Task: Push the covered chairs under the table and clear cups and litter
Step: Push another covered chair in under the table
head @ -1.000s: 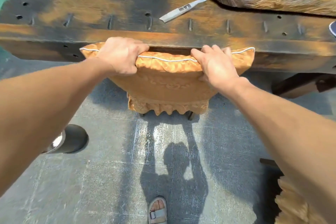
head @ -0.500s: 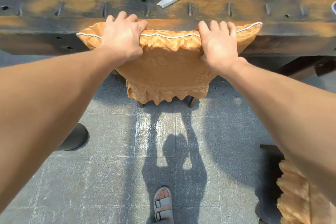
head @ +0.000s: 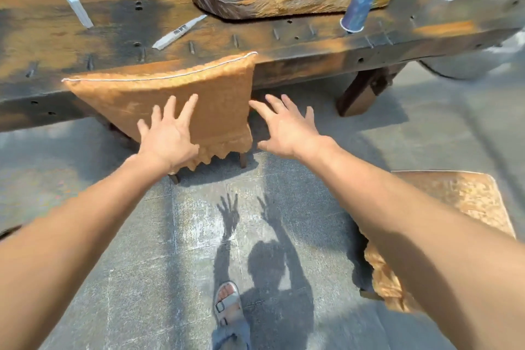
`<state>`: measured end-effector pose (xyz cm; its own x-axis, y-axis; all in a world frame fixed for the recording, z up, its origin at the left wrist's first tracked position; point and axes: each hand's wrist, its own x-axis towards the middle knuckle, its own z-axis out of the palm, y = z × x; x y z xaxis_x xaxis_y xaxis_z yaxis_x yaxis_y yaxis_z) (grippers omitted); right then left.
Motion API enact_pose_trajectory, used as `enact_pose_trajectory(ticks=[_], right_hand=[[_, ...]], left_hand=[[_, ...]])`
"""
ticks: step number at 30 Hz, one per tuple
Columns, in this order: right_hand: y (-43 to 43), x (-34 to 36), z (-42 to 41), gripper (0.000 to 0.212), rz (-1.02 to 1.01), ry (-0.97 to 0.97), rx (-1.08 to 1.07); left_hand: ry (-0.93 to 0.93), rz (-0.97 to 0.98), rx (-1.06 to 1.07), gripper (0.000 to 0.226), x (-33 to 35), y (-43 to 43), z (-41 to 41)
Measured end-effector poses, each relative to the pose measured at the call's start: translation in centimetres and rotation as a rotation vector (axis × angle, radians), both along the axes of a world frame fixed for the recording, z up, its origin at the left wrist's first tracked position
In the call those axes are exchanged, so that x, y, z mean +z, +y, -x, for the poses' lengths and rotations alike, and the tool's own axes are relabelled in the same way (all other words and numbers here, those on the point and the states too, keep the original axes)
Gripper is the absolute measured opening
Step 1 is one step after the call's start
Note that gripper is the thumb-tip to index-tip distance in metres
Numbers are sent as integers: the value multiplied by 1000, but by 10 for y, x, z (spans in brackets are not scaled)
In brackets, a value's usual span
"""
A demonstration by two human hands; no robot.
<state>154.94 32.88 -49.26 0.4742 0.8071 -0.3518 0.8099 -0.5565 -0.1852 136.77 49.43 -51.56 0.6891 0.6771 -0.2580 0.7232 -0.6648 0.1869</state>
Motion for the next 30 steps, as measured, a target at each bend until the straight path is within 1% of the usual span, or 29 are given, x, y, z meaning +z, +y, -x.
enact_pose_trajectory(ticks=[3, 7, 12, 14, 16, 19, 23, 28, 30], right_hand=[[-105, 31, -2, 88, -45, -4, -86], [-269, 62, 3, 85, -108, -50, -185], [-480, 93, 16, 84, -124, -52, -383], [-550, 105, 20, 82, -132, -49, -447], [-610, 117, 25, 80, -117, -86, -480], [-680, 127, 24, 79, -113, -96, -544], [-748, 126, 16, 78, -93, -78, -604], [-798, 102, -3, 83, -12, -57, -618], [-810, 90, -19, 85, 24, -54, -603]], left_hand=[[-115, 16, -10, 107, 37, -100, -11], [-200, 44, -25, 103, 75, -247, -16], [-164, 96, -86, 99, 102, -434, -19], [-139, 120, -128, 100, 110, -501, -26], [-124, 130, -190, 101, 116, -559, -34], [-119, 153, -291, 101, 126, -628, -51], [-130, 165, -421, 98, 132, -693, -81], [-63, 169, -516, 94, 114, -745, -118], [-17, 181, -528, 99, 99, -759, -133]])
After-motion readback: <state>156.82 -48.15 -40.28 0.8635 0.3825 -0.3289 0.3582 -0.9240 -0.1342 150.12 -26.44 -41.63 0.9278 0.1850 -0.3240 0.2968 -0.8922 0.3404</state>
